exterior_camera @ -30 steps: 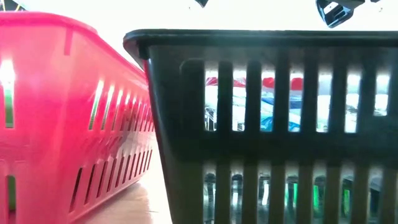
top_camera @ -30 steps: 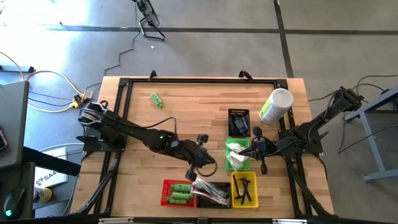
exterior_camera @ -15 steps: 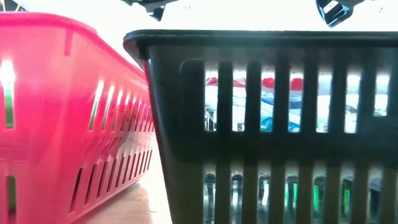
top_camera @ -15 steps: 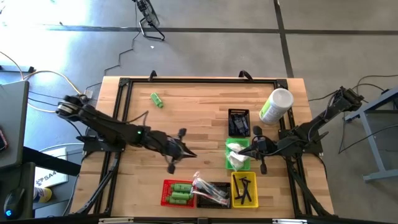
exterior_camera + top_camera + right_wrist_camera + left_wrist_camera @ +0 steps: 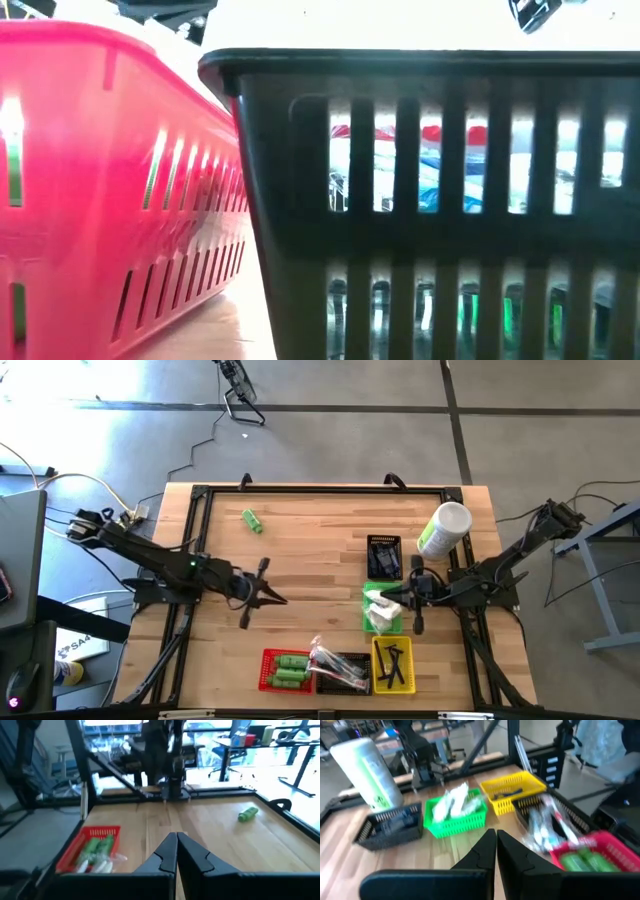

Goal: Pick & Place Travel size toiletries
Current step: Put the red toothbrush into the bottom black bin

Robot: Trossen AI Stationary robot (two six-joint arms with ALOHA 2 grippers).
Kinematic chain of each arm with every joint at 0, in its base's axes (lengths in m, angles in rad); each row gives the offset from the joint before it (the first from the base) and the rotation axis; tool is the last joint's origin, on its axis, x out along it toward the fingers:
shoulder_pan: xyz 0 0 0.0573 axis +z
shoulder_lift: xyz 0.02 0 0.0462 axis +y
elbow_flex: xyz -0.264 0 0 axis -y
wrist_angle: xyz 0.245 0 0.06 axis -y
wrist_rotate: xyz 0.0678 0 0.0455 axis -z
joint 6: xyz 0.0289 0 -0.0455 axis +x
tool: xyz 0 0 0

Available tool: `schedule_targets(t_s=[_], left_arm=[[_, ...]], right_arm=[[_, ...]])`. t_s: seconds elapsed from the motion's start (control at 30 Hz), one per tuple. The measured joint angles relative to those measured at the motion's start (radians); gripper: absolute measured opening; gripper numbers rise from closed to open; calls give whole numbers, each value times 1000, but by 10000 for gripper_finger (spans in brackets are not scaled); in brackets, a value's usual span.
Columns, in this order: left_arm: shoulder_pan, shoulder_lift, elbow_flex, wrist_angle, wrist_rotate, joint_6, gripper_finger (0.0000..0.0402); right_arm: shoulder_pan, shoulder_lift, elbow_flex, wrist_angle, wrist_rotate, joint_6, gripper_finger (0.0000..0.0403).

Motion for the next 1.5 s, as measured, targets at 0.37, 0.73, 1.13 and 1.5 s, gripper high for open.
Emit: schedule_targets(t_s=[0.37,0.73,1.13,1.5], left_arm=[[0,-238,-156,5,12,-4,10],[0,-353,-211,-67,31,-37,10],[0,-353,-209,-68,31,-53,10],[0,-353,-209,-64,32,-56,10]], right_arm=[[-9,98,46,48,58,47,2],[-86,305,316,-297,-34,201,2],[-137,512,387,-364,-559,427,2],[-108,637,387,-350,-770,719,2]])
